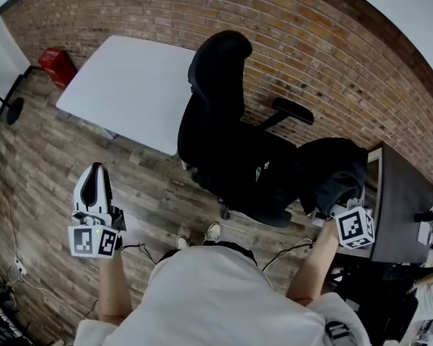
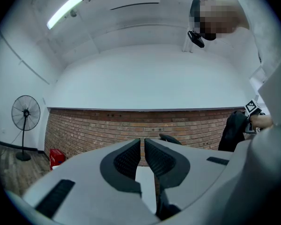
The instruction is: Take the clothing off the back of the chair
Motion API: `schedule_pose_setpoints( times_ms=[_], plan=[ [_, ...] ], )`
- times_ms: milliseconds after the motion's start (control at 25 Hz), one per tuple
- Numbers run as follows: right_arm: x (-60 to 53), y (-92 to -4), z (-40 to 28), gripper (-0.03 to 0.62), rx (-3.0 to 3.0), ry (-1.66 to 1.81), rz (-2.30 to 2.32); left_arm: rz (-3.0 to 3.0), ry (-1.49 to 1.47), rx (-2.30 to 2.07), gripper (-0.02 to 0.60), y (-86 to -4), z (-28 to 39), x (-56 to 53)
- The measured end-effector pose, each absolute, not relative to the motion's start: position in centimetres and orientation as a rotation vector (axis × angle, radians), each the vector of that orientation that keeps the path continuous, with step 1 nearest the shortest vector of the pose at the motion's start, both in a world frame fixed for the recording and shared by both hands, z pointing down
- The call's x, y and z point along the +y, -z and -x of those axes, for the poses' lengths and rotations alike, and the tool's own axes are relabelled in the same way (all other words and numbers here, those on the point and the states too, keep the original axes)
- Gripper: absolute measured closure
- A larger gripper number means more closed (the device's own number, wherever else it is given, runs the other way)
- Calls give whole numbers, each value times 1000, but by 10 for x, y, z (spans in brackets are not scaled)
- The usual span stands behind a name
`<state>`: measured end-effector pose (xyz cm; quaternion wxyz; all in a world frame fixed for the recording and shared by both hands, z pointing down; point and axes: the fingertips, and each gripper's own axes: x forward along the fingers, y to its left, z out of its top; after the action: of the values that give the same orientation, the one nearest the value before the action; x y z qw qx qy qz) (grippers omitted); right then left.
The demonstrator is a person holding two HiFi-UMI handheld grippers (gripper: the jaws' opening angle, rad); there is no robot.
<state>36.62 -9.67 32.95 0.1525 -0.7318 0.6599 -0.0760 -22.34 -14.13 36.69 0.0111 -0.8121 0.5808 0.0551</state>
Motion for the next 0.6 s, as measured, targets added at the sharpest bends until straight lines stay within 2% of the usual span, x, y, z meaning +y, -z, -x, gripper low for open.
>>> schedule_pose_setpoints(
  times_ms=[600],
  plan=[
    [-95, -326, -360, 546, 1942, 193, 2099, 2513, -185, 1812, 534, -364, 217, -141]
  ],
)
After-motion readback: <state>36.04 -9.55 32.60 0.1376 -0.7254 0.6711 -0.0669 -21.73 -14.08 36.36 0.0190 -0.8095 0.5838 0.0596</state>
